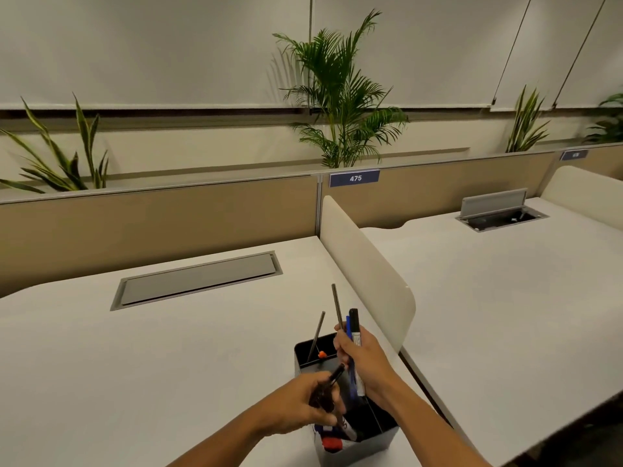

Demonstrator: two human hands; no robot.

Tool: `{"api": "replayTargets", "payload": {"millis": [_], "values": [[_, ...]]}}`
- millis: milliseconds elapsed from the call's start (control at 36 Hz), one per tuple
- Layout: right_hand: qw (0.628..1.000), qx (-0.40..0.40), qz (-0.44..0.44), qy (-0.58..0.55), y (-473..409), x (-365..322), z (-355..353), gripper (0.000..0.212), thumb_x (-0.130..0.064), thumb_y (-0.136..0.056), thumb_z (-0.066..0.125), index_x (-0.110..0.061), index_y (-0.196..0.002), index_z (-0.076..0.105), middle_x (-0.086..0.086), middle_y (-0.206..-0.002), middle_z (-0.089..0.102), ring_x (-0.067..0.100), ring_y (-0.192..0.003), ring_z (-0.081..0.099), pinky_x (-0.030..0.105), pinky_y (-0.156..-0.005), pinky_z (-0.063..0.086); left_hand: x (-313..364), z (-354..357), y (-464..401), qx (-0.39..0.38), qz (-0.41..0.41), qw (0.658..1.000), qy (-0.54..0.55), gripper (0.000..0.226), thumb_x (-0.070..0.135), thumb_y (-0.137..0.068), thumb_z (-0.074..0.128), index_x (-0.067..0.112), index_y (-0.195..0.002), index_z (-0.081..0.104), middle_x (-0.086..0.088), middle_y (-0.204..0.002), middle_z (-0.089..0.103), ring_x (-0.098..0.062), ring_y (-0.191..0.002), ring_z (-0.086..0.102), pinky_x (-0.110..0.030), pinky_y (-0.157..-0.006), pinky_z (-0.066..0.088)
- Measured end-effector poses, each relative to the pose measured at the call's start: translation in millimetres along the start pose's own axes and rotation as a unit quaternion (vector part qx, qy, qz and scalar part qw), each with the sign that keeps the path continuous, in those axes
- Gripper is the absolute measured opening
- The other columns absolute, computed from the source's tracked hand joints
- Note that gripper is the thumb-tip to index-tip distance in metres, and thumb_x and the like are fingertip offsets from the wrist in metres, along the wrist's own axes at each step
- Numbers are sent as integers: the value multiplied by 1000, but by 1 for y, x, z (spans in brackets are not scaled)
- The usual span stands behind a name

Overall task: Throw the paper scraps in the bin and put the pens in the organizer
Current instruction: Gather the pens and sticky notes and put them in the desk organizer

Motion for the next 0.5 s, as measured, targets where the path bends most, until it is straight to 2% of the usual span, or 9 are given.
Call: {"api": "replayTargets", "payload": {"millis": [83,139,194,222,278,333,417,500], "values": [[1000,9,-4,6,10,9,4,41,-47,-88,65,-12,-109,62,3,-75,60,16,-65,53,25,-62,50,-4,-2,2,-7,0,1000,23,38,12,-84,73,19,-118,58,-4,-107,70,-20,-101,69,-35,-92,56],[1000,4,1,10,15,16,7,38,-50,-89,64,-17,-106,62,4,-70,59,17,-61,57,28,-61,52,-4,-3,4,-17,4,999,35,43,10,-84,72,21,-122,56,-7,-113,69,-21,-103,69,-32,-89,56],[1000,-16,3,7,19,21,11,32,-51,-93,62,-20,-102,61,6,-65,57,18,-52,57,29,-55,51,-3,-4,5,-27,9,999,33,44,7,-82,70,21,-122,55,-4,-113,70,-11,-91,67,-24,-81,53],[1000,-21,0,14,21,21,13,29,-51,-94,60,-22,-98,60,7,-64,57,16,-51,57,28,-55,50,-3,-5,6,-30,9,999,34,46,4,-81,66,18,-123,54,-4,-112,70,-12,-85,63,-24,-78,50],[999,-21,-17,41,25,17,14,26,-53,-96,56,-28,-93,61,6,-68,61,13,-55,60,26,-60,50,-4,-8,7,-29,13,998,55,49,-3,-78,59,8,-125,50,-7,-113,70,-21,-85,53,-33,-78,44],[997,-17,-32,61,29,14,14,25,-53,-97,53,-29,-98,61,-1,-74,68,10,-66,65,23,-67,52,-3,-12,9,-20,20,996,86,51,-5,-77,56,1,-126,47,-13,-114,68,-27,-88,46,-39,-80,42],[996,-2,-44,74,34,11,10,31,-55,-93,53,-27,-106,59,-18,-72,66,-2,-72,64,16,-69,51,0,-21,9,30,25,992,118,46,6,-77,60,2,-122,50,-6,-107,69,-23,-93,56,-31,-84,46],[996,-3,-45,73,37,13,9,30,-56,-92,54,-32,-110,61,-22,-77,65,-5,-74,60,17,-68,48,7,-33,6,119,44,984,126,38,27,-80,69,15,-115,59,-2,-107,70,-12,-98,66,-26,-82,54]]}}
Point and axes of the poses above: each hand's wrist, its own y-axis away from the middle knuckle, its own z-axis out of the palm, x = y × z, the point moved 8 cm from there along -y, towards the middle knuckle
